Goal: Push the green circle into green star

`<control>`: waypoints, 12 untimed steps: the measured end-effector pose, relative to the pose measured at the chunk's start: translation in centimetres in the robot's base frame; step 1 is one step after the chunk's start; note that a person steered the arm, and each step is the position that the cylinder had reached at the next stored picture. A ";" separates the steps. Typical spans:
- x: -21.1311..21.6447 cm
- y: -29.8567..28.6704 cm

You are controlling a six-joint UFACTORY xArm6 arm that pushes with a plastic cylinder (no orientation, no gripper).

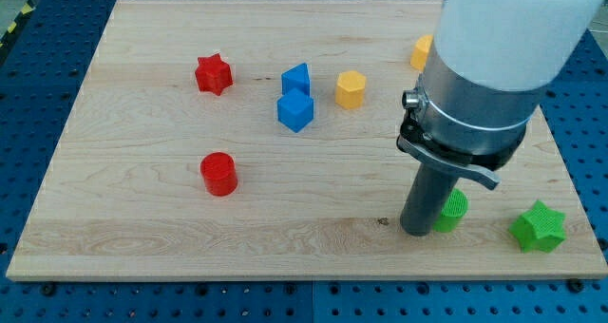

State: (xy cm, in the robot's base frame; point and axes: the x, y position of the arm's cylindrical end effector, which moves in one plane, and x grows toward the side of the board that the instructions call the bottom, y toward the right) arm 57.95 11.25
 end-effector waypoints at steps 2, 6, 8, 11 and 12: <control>-1.0 0.2; -2.3 1.7; -1.1 6.6; -1.3 7.6; -2.6 4.3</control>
